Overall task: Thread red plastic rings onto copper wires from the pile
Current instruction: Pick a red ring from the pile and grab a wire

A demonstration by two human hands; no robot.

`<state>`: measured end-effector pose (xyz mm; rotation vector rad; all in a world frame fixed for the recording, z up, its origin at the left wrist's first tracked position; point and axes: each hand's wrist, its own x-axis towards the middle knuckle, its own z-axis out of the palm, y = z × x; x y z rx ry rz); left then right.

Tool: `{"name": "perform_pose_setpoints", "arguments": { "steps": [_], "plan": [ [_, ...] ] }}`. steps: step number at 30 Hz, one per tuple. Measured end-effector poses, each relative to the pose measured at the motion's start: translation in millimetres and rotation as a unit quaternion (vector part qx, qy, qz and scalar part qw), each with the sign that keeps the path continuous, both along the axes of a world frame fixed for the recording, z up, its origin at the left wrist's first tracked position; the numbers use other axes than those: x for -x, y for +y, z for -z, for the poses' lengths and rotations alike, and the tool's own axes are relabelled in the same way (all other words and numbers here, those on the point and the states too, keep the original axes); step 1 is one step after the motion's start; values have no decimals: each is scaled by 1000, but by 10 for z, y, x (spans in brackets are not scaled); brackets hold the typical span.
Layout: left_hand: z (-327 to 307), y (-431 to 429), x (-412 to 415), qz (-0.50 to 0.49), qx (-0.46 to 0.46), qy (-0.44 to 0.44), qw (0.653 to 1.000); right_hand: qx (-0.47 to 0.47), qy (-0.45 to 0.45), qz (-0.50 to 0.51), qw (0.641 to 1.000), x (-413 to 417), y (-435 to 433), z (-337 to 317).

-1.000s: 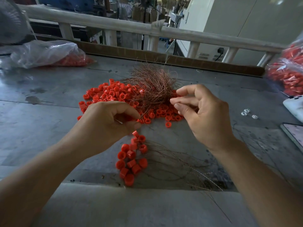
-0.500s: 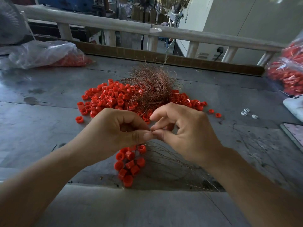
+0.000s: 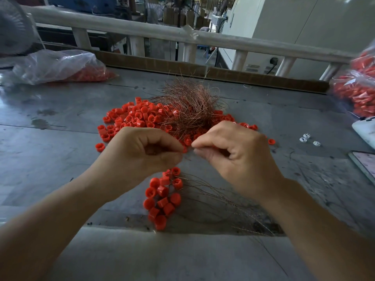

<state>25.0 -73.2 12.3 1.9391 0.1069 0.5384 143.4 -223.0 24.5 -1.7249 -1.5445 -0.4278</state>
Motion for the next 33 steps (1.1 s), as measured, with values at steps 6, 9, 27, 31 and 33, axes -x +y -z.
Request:
{"name": "perform_pose_setpoints", "arguments": {
  "steps": [6,9,27,31,33],
  "plan": [
    [29,-17,-13,0,-49,-35,998,-37,75,48,995,6,-16,-46],
    [41,-42,-14,9,18,-50,999,-33,94,36,994,37,-4,-31],
    [-8,-85,9,16,11,-24,1000,-17,87,-2,996,93,15,-11],
    [3,-69,-2,0,-7,-26,1000,-11,79,-8,997,111,17,-13],
    [0,-64,0,1,-3,-28,1000,-10,80,-9,997,111,14,-19]
  ]
}}
